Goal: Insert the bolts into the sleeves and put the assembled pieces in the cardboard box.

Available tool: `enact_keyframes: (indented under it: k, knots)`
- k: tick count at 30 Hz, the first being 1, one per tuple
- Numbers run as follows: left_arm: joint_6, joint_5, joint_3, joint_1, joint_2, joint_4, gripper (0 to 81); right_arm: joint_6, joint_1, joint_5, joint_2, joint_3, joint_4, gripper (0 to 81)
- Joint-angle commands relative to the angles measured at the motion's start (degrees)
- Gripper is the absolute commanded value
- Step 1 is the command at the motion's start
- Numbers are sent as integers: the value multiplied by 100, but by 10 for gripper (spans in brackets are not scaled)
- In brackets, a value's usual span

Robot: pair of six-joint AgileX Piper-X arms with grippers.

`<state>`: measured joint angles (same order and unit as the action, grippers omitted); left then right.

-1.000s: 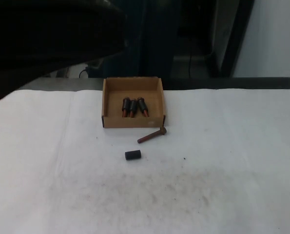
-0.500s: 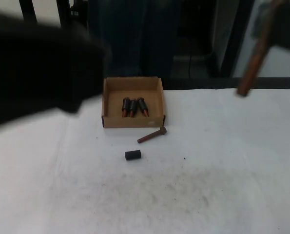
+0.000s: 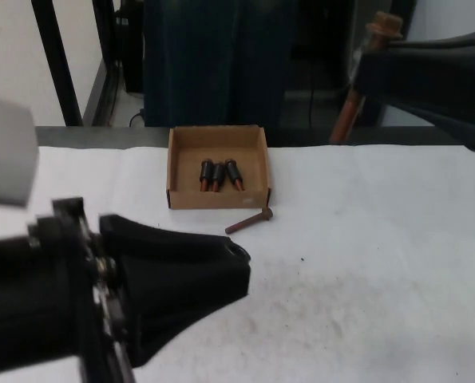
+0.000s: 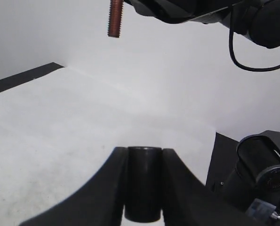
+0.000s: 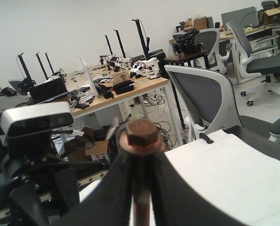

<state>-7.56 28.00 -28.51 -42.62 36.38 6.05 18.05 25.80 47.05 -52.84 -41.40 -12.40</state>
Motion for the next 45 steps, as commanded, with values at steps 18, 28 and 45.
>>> enact_keyframes:
  k: [18,28,45]
  knots:
    - [-19,-192,502,-25,153,-2032,9,-45,112,343,8,-21,-86,0]
    - [-571,-352,880,-25,666,-3537,9,-45,406,185,8,-21,-538,0]
    - [-1023,-225,878,-138,794,-3851,9,385,569,211,-388,-21,-541,0]
